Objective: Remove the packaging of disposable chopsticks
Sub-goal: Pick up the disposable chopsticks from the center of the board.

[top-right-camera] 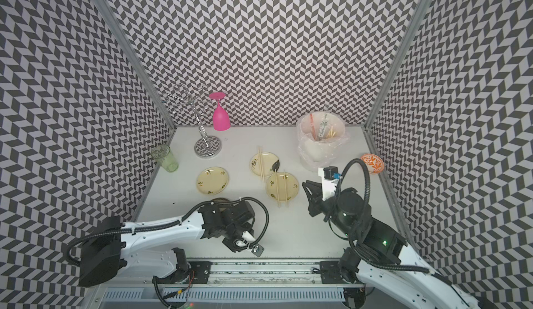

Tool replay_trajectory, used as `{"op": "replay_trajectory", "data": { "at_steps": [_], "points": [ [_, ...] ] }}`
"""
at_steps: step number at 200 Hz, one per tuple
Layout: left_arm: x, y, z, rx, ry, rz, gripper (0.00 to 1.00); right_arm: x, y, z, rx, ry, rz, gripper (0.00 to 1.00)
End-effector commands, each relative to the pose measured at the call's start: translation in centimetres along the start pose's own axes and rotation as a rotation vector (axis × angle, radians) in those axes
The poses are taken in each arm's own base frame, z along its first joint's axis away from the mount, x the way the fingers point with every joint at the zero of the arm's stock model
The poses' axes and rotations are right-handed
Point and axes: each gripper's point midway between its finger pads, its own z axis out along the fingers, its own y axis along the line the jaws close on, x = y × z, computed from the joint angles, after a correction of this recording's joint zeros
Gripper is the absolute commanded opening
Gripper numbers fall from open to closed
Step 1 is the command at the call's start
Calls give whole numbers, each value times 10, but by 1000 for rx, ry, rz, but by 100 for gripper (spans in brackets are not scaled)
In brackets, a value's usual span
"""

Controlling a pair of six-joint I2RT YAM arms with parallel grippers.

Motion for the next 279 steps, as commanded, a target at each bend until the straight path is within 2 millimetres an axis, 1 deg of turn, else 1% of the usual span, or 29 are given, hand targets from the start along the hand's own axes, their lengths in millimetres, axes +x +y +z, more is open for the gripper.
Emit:
{"op": "replay_trajectory", "data": {
  "at_steps": [1,12,26,36,59,76,87,100,119,147,173,190,210,225,238,254,267,279],
  "points": [
    [-7,-19,14,90,-21,118,45,-34,-19,-31,105,-201,-33,16],
    [0,-32,25,164,15,128,46,-44,-21,-46,116,-255,-49,15],
    [11,-48,36,246,68,145,47,-52,-21,-59,123,-296,-68,15],
    [13,-52,42,274,84,148,46,-55,-21,-64,127,-309,-80,15],
    [9,-54,49,302,74,128,45,-56,-21,-66,131,-312,-99,15],
    [16,-65,58,349,117,122,45,-54,-22,-65,131,-311,-110,15],
    [21,-70,64,375,151,121,42,-52,-23,-65,131,-312,-115,15],
    [22,-76,70,406,172,120,38,-52,-23,-66,129,-317,-115,15],
    [22,-75,75,405,187,113,38,-51,-24,-67,131,-322,-116,15],
    [30,-69,87,384,246,92,38,-50,-26,-68,134,-327,-116,15],
    [25,-64,92,383,249,80,36,-47,-28,-67,140,-323,-121,15],
    [27,-68,93,407,260,79,36,-46,-28,-67,139,-323,-120,15],
    [31,-78,96,440,280,91,35,-45,-29,-66,142,-323,-121,15],
    [31,-84,97,463,293,99,29,-45,-29,-65,142,-323,-123,15],
    [34,-85,99,468,310,103,27,-44,-29,-64,143,-321,-124,15],
    [36,-79,104,437,323,118,26,-43,-30,-63,142,-319,-126,15],
    [31,-73,107,415,311,124,19,-43,-30,-64,144,-321,-125,15],
    [28,-68,109,398,305,121,16,-43,-31,-64,147,-322,-125,15]
  ]
}}
